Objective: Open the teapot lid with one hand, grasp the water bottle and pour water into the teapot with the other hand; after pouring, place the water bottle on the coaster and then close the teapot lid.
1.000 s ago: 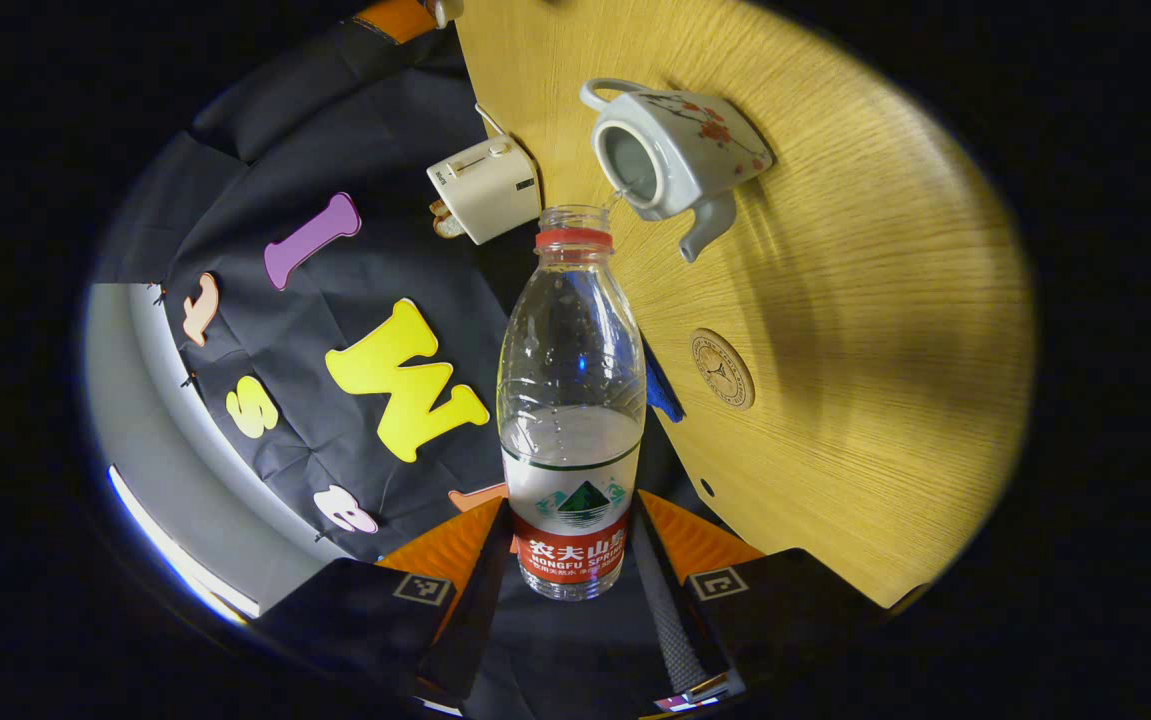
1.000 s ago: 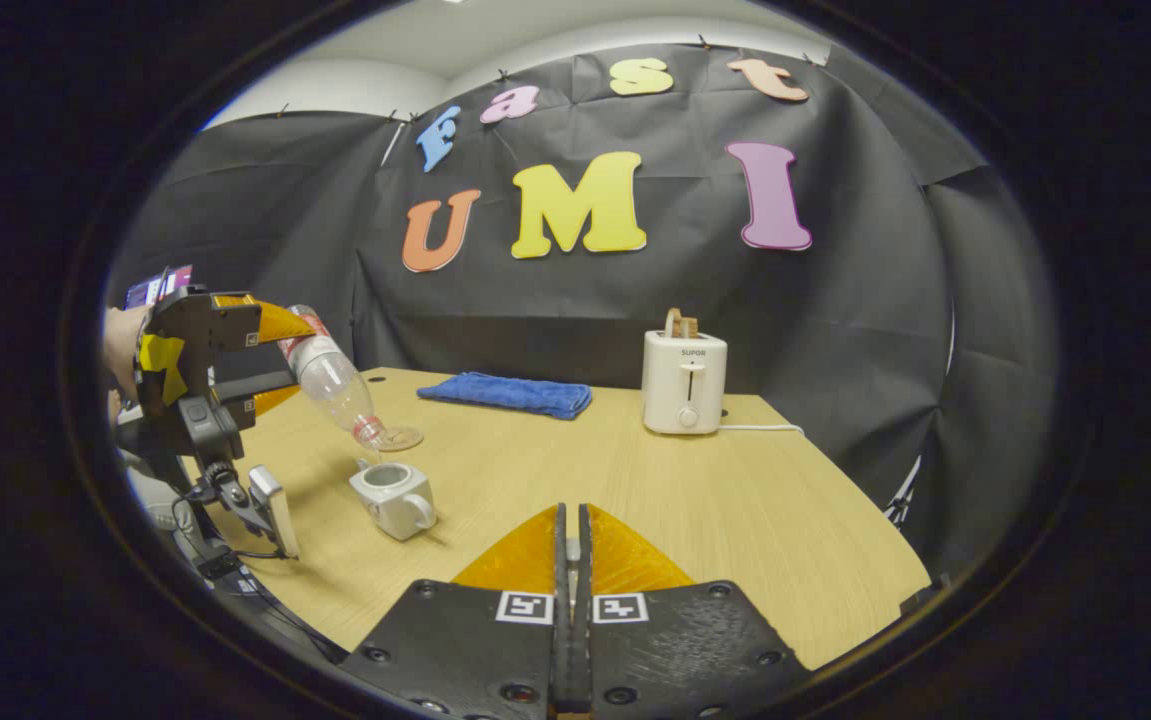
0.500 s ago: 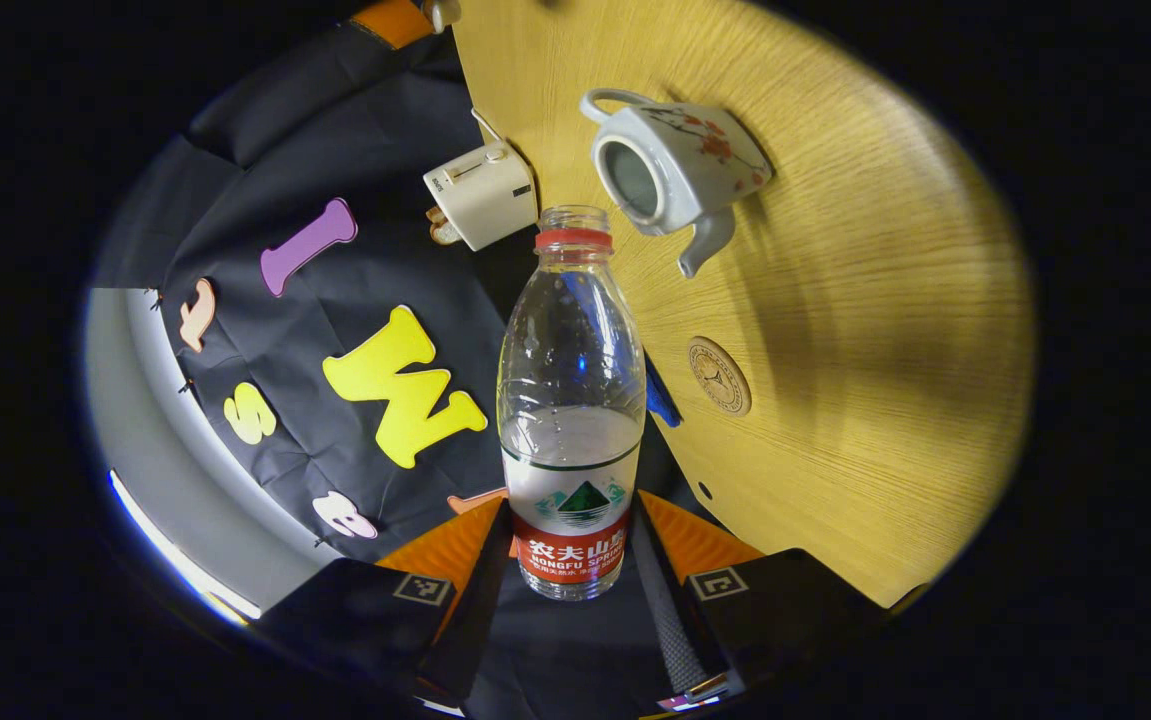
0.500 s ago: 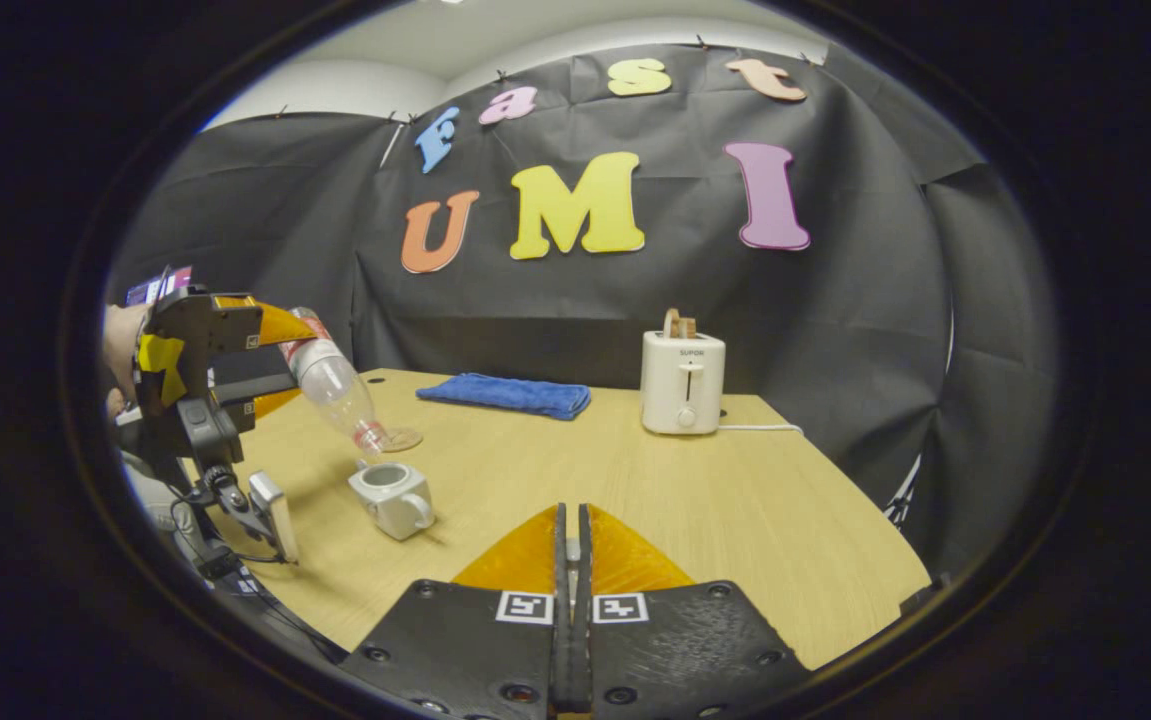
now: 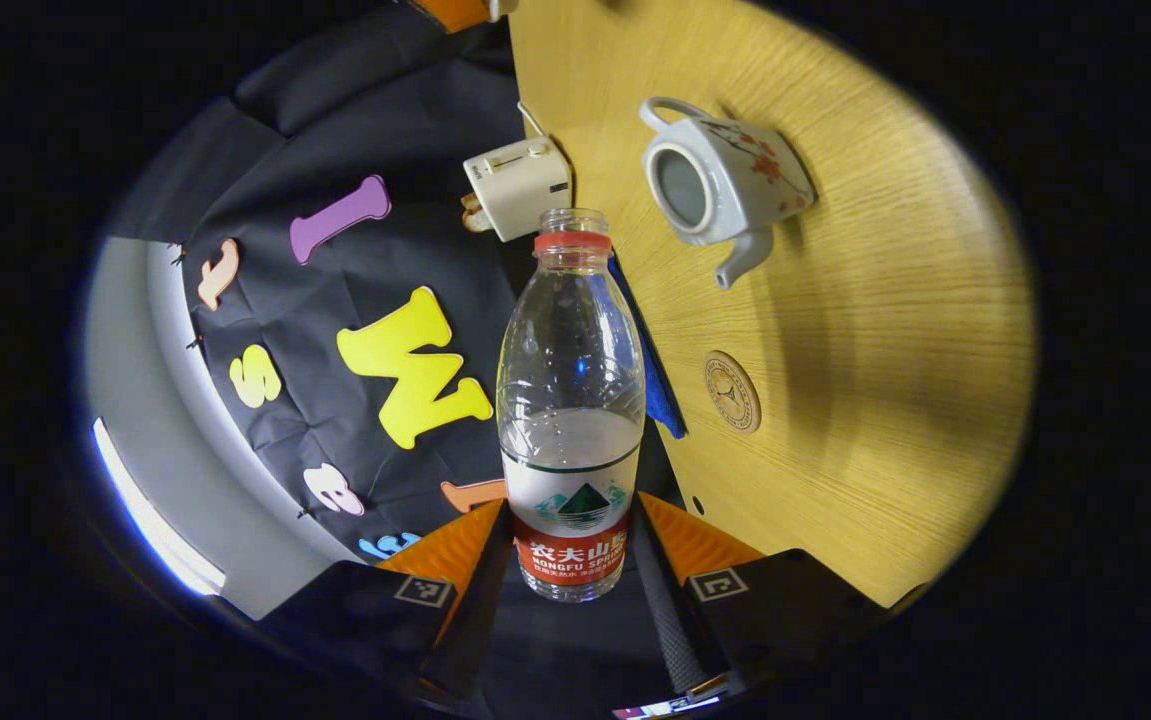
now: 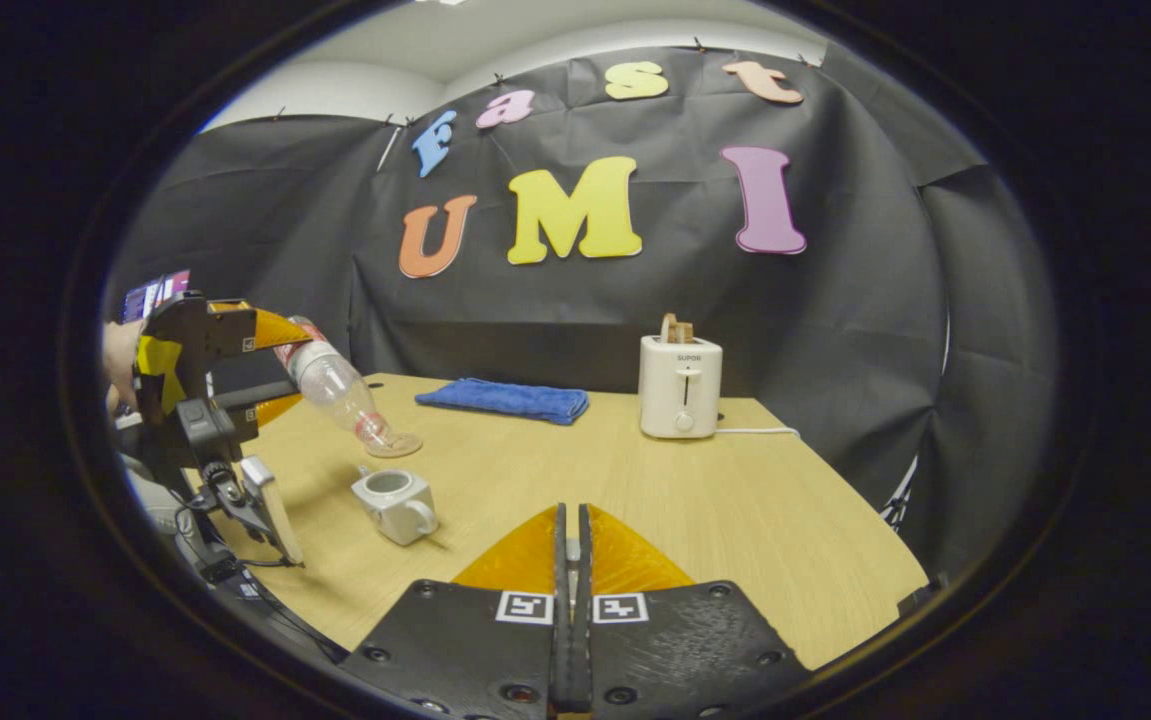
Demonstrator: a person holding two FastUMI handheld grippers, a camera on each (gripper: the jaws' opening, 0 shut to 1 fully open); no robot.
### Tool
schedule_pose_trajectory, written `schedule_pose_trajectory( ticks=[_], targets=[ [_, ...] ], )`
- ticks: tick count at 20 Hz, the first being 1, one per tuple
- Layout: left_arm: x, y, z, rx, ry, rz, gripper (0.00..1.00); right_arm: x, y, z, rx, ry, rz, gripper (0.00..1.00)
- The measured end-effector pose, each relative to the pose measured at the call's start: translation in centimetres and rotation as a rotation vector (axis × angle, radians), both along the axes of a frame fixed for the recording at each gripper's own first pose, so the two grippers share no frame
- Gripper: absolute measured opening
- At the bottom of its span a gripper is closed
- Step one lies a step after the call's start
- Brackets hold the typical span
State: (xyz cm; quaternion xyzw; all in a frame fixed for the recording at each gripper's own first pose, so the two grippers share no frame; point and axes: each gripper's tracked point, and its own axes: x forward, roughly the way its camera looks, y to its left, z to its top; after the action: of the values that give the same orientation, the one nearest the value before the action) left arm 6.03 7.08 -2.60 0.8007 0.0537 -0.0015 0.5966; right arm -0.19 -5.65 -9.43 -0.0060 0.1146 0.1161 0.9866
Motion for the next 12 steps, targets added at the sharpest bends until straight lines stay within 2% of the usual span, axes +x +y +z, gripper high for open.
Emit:
schedule_pose_trajectory(
  ticks=[1,5,7,12],
  targets=[
    [0.3,0.7,-0.6,-0.075,0.005,0.016,0.71,0.0,0.1,0.2,0.003,0.000,-0.001,0.00],
    [-0.8,2.8,-4.0,-0.552,0.047,0.122,0.73,0.0,0.7,1.2,0.033,-0.002,0.005,0.00],
    [-1.6,3.1,-4.8,-0.802,0.055,0.168,0.71,0.2,1.1,1.8,0.029,-0.011,0.007,0.00],
    [-2.1,0.6,-6.1,-1.385,0.100,0.177,0.71,0.4,2.1,2.2,0.015,-0.015,0.018,0.00]
  ],
)
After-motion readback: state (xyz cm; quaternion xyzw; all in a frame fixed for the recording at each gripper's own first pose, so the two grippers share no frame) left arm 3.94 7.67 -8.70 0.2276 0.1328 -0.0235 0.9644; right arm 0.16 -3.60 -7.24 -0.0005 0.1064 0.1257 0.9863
